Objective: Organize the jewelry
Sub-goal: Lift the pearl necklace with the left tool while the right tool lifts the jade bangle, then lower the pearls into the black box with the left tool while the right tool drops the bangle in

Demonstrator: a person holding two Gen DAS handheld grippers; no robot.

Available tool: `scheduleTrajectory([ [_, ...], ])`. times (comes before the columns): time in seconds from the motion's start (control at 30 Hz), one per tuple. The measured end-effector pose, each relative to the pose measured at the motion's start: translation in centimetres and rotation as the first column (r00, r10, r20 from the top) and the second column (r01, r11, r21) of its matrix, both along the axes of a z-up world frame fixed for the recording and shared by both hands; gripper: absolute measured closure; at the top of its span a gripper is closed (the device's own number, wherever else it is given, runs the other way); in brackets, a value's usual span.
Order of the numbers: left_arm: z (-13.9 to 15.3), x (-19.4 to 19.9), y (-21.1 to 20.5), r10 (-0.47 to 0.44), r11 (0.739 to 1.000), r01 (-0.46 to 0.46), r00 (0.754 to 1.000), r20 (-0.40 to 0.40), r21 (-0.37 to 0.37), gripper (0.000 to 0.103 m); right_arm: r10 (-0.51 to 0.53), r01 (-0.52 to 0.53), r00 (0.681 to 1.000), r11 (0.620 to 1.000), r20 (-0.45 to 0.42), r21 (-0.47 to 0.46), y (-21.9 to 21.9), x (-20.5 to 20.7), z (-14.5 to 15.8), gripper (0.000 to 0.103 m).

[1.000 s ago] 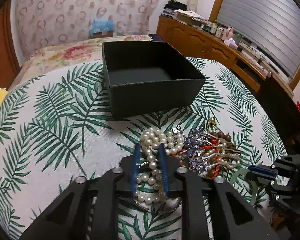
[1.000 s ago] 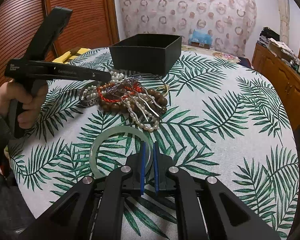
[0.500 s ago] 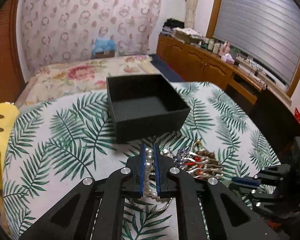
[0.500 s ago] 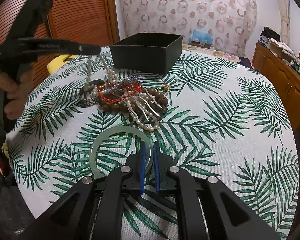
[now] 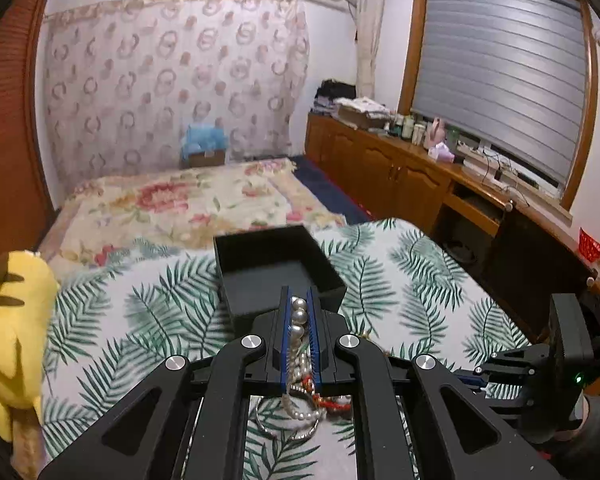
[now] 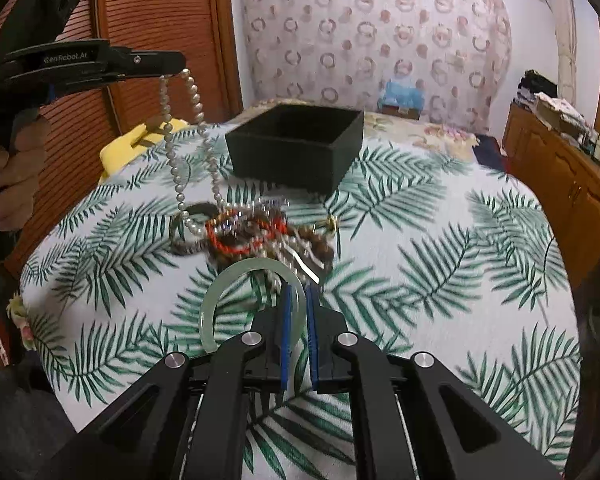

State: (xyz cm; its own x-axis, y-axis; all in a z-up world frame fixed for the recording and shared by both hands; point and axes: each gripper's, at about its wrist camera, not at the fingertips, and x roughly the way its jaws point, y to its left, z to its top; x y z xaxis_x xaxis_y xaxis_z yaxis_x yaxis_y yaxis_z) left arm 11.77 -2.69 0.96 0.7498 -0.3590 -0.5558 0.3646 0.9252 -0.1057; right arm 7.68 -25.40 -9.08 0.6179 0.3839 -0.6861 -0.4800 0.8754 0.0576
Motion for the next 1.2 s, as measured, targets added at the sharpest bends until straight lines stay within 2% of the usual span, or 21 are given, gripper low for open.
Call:
scheduleTrajectory([
  [0.2, 2.0, -0.1, -0.3, 0.014, 1.0, -0.015, 0.999, 0.047, 0.022, 0.096, -0.007, 0.007, 0.999, 1.0, 0.043, 0.005, 0.0, 0.9, 1.9, 0.095],
  [0.43, 4.1, -0.5, -0.3, 0.022, 1.0, -0.023, 0.996, 0.09, 0.014, 0.096, -0.017, 0.016, 0.996, 1.0, 0.085, 0.009, -0.2, 1.7, 3.8, 0.095],
  [0.67, 5.9, -0.7, -0.3, 0.028, 0.999, -0.03, 0.991, 0.129, 0.014, 0.096, -0.019, 0.018, 0.994, 1.0, 0.104, 0.011, 0.0, 2.2, 4.7, 0.095],
  [1.2, 9.8, 3.1, -0.7, 0.021, 1.0, -0.021, 0.982, 0.189, 0.0, 0.096, 0.015, -0.016, 0.989, 1.0, 0.149, 0.003, 1.8, 7.1, 7.4, 0.095],
])
